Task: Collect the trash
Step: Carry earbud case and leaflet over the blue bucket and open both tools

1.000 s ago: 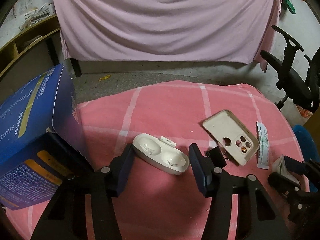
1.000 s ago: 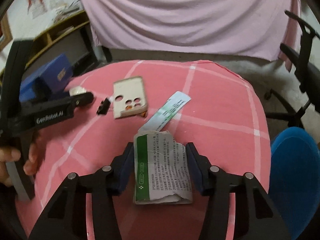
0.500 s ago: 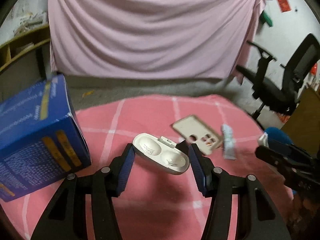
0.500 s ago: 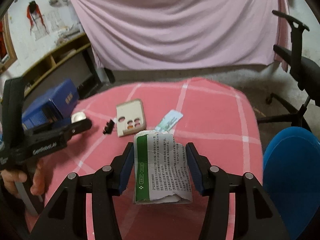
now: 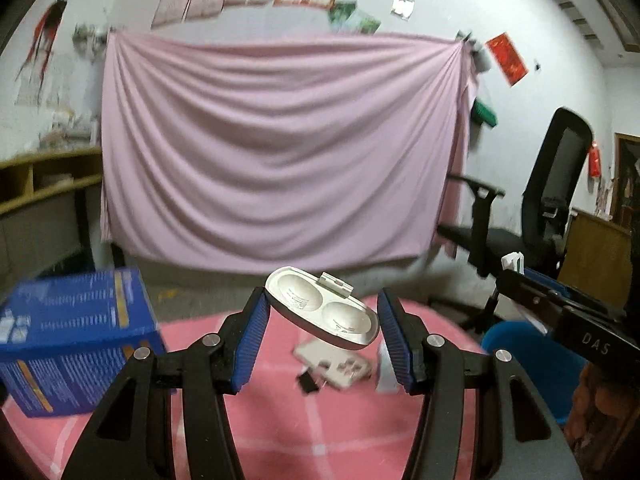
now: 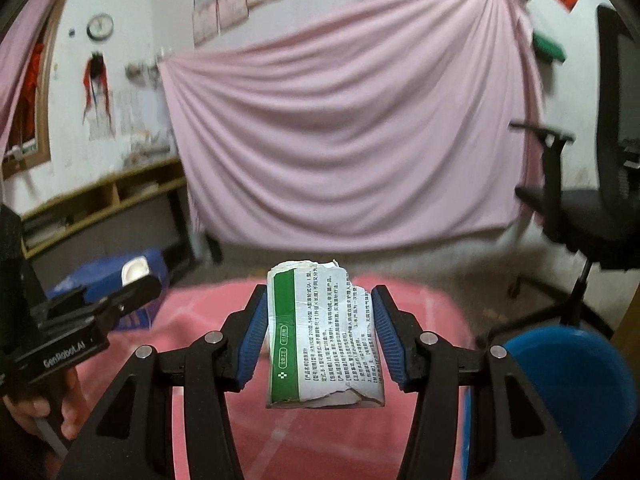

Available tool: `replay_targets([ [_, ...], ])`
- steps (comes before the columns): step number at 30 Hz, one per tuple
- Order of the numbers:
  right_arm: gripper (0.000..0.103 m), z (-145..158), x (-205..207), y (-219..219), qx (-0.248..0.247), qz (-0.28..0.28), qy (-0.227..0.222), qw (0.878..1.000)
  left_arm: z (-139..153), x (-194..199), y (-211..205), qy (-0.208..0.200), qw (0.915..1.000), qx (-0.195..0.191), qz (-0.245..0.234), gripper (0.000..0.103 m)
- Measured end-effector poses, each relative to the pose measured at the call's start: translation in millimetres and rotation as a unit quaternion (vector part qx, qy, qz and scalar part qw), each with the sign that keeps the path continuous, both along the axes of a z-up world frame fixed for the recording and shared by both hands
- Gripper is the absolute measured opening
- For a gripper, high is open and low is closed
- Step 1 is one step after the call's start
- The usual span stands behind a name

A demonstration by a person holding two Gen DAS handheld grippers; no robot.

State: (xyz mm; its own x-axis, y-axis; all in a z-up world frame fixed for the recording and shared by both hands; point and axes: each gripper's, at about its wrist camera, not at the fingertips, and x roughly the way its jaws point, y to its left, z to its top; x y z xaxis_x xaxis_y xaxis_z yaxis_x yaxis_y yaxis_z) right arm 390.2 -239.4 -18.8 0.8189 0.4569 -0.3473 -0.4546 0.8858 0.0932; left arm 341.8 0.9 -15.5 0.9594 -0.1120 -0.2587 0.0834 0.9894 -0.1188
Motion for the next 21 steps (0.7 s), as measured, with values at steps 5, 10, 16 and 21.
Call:
replay_targets([
  [5, 0.049, 18.3, -16.8, -20.3, 0.03, -0.022, -0.066, 0.997, 20.0, -14.5, -23.6, -0.053, 0.9984, 0.017, -0.01, 0.05],
  [10, 0.049, 31.2, -29.2, -44.2, 0.048, -0.052, -0.111, 0.991, 36.4, -19.3, -57.3, -0.083, 0.9953, 0.035, -0.034, 0.05],
  [16, 0.049, 39.5, -37.0, -80.6, 0.07, -0.087, -0.131, 0.985, 49.2, -19.8, -105.5, -0.104, 0.9903, 0.066, -0.065, 0.05],
  [21, 0.05, 40.0, -39.2, -110.0, 0.083, -0.116, -0.127, 0.982, 49.3, -14.3, -145.9, -0.101, 0.9867, 0.088, -0.092, 0.05],
])
